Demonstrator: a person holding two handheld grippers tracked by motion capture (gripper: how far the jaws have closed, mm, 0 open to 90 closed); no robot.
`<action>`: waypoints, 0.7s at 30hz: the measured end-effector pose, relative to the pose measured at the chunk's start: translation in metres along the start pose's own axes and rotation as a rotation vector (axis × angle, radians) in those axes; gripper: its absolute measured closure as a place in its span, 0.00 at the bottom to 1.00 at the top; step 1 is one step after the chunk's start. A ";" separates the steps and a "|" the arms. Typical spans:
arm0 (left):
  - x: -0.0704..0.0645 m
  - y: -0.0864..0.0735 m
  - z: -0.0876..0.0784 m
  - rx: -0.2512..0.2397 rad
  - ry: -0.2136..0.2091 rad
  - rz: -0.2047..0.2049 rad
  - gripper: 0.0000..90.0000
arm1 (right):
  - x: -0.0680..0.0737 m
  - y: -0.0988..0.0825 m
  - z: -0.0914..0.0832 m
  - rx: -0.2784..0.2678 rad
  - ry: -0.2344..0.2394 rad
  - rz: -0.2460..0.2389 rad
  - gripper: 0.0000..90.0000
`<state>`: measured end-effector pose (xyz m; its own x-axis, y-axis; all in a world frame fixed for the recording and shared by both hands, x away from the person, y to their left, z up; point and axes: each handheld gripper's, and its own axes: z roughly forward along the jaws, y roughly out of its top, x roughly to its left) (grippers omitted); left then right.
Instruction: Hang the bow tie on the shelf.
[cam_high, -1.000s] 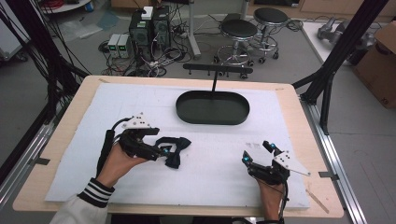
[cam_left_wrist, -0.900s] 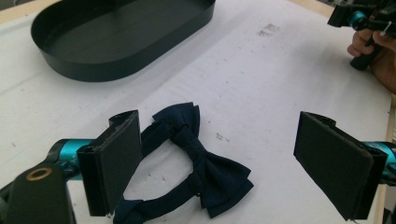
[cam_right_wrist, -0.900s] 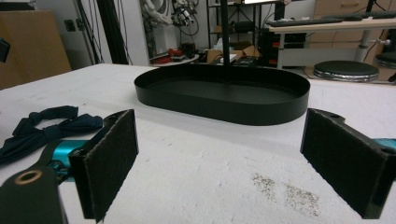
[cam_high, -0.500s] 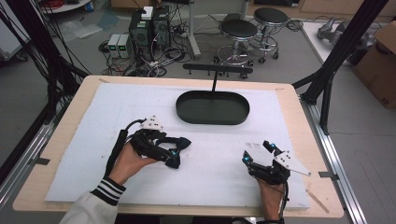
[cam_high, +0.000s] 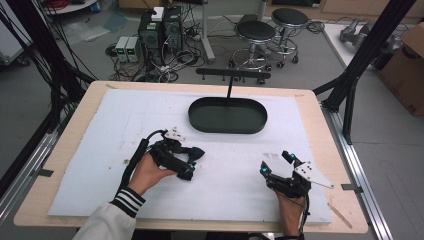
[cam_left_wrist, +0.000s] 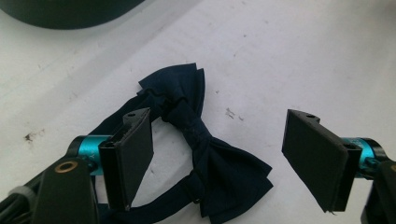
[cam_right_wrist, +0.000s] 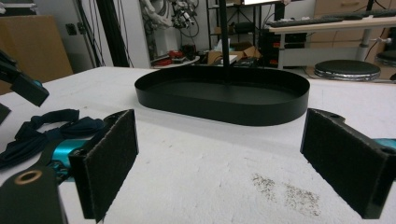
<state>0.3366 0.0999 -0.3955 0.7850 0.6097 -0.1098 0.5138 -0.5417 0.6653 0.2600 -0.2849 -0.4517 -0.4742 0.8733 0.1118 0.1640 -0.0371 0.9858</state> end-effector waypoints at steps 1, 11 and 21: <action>0.000 0.000 0.003 0.012 0.005 0.000 0.28 | 0.000 0.000 0.000 -0.002 0.000 -0.002 0.11; 0.000 -0.001 0.017 0.096 0.043 0.012 0.33 | -0.001 0.000 0.000 -0.006 0.002 0.006 0.11; -0.005 0.001 0.029 0.114 0.060 0.015 0.35 | -0.001 0.000 -0.001 -0.004 0.001 0.013 0.11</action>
<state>0.3432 0.0795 -0.4152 0.7728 0.6324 -0.0537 0.5407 -0.6117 0.5775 0.2601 -0.2861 -0.4517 -0.4732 0.8720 0.1252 0.1668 -0.0509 0.9847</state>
